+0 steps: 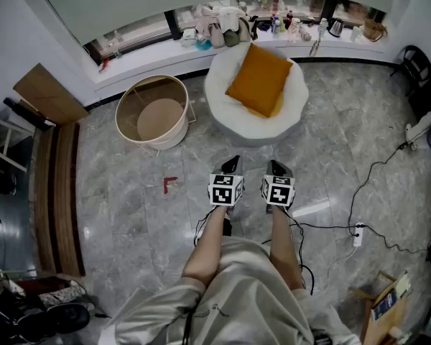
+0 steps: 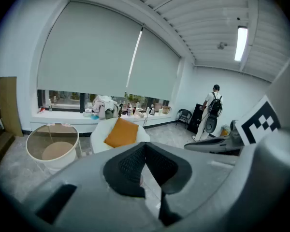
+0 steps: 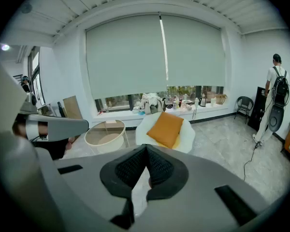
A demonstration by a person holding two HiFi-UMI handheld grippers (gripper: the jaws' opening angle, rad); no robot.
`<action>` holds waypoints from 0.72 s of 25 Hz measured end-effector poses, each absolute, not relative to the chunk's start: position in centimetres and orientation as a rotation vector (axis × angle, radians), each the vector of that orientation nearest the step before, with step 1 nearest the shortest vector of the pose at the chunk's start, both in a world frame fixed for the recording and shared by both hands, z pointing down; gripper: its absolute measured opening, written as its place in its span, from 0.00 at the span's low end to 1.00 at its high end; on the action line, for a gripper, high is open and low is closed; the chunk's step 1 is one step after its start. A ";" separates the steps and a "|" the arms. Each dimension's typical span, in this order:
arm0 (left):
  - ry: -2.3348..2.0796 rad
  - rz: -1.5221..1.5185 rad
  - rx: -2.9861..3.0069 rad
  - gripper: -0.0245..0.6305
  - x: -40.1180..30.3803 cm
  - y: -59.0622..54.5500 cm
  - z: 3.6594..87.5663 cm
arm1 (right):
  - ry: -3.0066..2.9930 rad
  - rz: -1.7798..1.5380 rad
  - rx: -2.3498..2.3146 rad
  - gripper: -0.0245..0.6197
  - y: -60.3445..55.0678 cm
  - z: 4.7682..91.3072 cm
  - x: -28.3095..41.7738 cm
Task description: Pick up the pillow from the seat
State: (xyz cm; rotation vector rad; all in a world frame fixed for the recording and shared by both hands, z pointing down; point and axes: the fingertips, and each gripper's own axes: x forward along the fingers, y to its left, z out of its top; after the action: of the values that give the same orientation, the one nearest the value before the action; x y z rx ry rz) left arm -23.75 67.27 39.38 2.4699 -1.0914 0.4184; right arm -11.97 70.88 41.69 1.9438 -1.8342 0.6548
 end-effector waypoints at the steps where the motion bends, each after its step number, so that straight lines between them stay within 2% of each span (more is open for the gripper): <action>1: -1.090 0.419 2.470 0.05 -23.8 66.6 39.3 | -1.833 0.651 1.941 0.05 70.3 41.6 -12.0; 18: -0.979 0.423 2.495 0.05 -25.3 54.7 40.1 | -1.788 0.673 2.009 0.05 59.5 41.9 -13.5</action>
State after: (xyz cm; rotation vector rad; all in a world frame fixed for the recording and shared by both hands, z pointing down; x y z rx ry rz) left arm -25.32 54.67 40.10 2.4947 -0.9790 0.4231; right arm -13.51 59.51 41.90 2.0091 -1.7878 0.6730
